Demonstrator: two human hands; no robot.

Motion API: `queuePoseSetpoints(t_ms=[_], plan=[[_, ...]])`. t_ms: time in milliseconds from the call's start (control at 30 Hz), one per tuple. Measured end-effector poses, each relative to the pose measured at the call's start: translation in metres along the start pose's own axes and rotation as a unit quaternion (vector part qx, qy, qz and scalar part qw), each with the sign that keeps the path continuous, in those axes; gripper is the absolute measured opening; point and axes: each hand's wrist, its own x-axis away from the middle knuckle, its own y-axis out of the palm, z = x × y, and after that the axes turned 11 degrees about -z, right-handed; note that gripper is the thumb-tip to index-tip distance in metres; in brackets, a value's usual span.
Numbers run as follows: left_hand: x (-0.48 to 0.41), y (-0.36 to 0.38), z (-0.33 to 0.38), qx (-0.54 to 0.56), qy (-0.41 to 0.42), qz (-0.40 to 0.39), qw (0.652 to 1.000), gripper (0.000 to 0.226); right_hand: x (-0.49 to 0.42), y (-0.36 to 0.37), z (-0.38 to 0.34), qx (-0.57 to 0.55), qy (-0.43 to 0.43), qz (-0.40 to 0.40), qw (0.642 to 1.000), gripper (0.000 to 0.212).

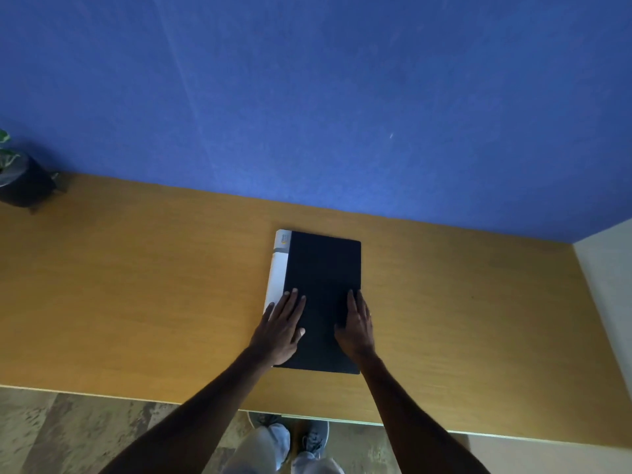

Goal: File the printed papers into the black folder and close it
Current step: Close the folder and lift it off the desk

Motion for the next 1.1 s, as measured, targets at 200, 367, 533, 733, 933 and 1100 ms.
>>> queuePoseSetpoints(t_ms=[200,367,533,733,933,1100], plan=[[0.002,0.010,-0.011,-0.017,0.013,0.017,1.000,0.076,0.000,0.025,-0.002,0.091,0.008,-0.014,0.996,0.080],[0.004,0.006,-0.024,-0.015,0.025,0.019,0.999,0.076,-0.001,0.018,-0.005,0.092,0.010,-0.020,0.996,0.083],[0.010,-0.015,-0.035,0.094,-0.057,0.062,0.992,0.077,0.006,0.013,-0.004,0.057,0.032,0.034,0.997,0.080],[0.010,-0.035,-0.037,0.316,-0.107,0.072,0.940,0.067,0.014,0.018,0.002,0.054,0.040,0.030,0.997,0.077],[0.000,-0.047,-0.033,0.521,-0.153,0.071,0.836,0.051,0.016,0.021,0.002,0.103,0.042,-0.012,0.994,0.084],[0.004,-0.048,-0.033,0.668,-0.173,0.063,0.721,0.044,0.016,0.019,-0.004,0.126,0.043,-0.033,0.991,0.087]])
